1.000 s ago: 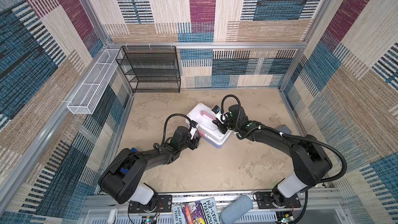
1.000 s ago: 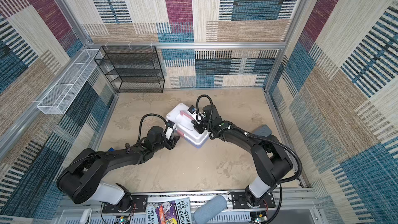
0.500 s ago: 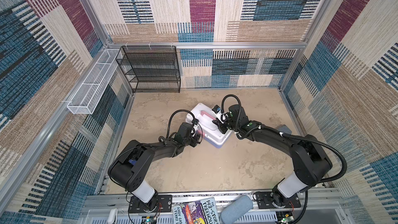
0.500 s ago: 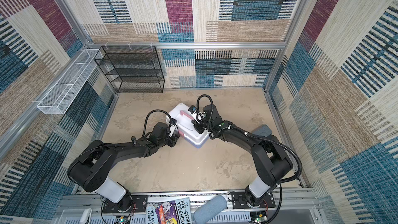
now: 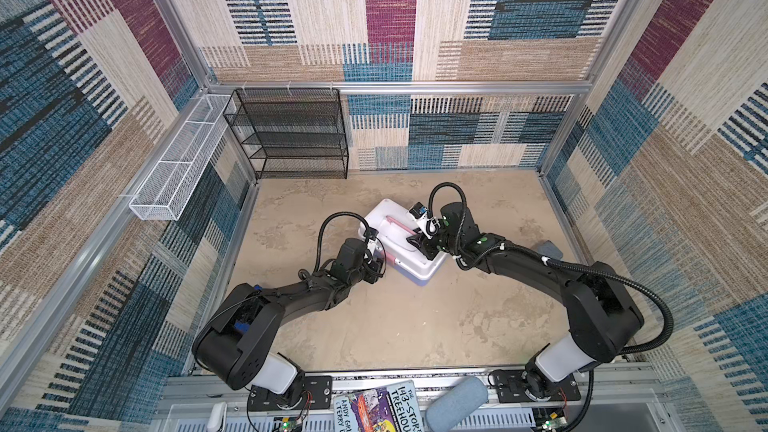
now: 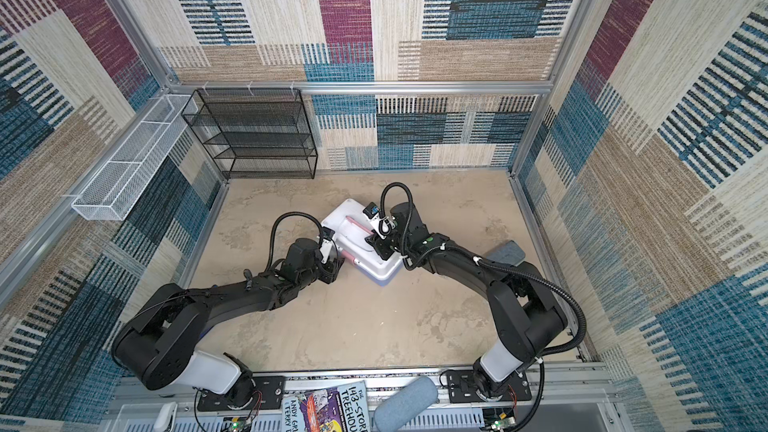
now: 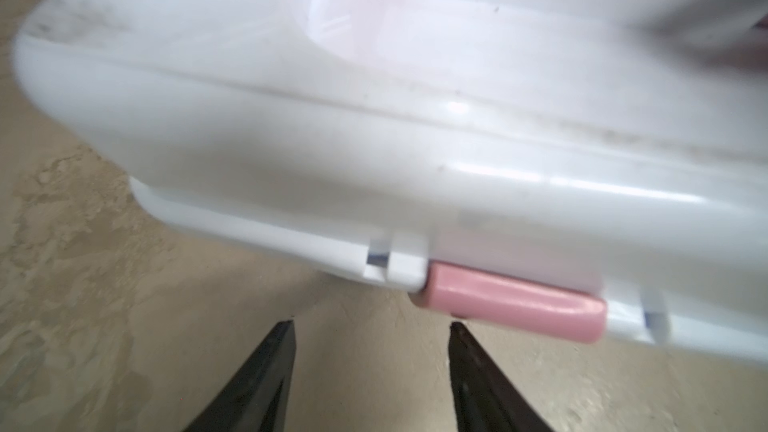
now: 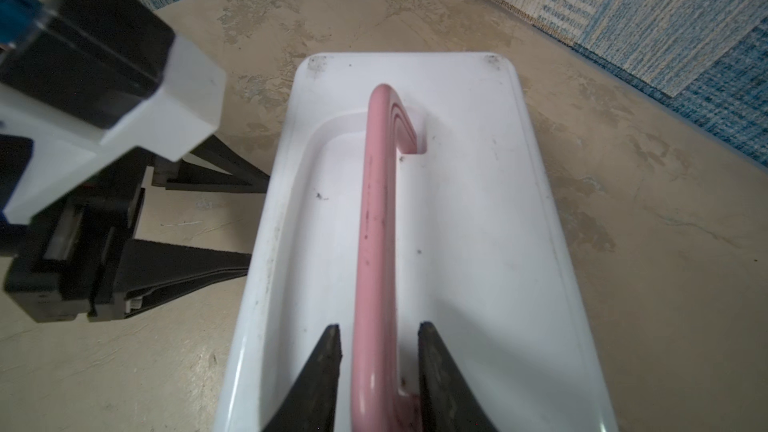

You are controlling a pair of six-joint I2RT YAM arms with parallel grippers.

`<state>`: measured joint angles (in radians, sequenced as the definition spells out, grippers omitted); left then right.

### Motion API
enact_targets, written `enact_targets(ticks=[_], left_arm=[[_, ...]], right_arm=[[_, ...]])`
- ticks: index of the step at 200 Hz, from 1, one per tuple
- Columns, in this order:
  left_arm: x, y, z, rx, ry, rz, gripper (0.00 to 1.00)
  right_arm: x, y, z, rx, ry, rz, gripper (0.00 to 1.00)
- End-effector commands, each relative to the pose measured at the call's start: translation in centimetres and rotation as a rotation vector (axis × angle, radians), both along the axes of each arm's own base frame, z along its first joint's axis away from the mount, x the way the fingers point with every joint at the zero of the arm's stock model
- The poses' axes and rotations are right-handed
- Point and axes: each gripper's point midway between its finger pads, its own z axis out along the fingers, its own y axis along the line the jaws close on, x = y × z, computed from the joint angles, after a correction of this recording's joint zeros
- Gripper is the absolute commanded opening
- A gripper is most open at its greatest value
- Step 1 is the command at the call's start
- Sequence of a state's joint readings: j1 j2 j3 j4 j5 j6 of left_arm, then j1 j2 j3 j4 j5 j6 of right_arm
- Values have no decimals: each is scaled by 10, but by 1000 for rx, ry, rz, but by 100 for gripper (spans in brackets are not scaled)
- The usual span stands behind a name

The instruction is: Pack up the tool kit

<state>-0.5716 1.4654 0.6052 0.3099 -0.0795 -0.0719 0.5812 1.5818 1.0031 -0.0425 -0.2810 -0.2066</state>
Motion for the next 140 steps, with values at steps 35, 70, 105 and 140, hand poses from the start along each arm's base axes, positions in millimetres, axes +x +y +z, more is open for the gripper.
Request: enact_targets(ticks=[35,70,105,140], left_arm=[[-2,43,8,52,1,207,75],[-5,64,9,36,-6,314,85],[-10,70,3,49,30,335,86],[-10,69,4,36,29,334,86]], right_arm=[[-6,1,14,45,28,-8,48],[-8,7,20,94,49,-3,48],[-15,14,43,206,53,16,48],[-26,25,47,286,107,60,47]])
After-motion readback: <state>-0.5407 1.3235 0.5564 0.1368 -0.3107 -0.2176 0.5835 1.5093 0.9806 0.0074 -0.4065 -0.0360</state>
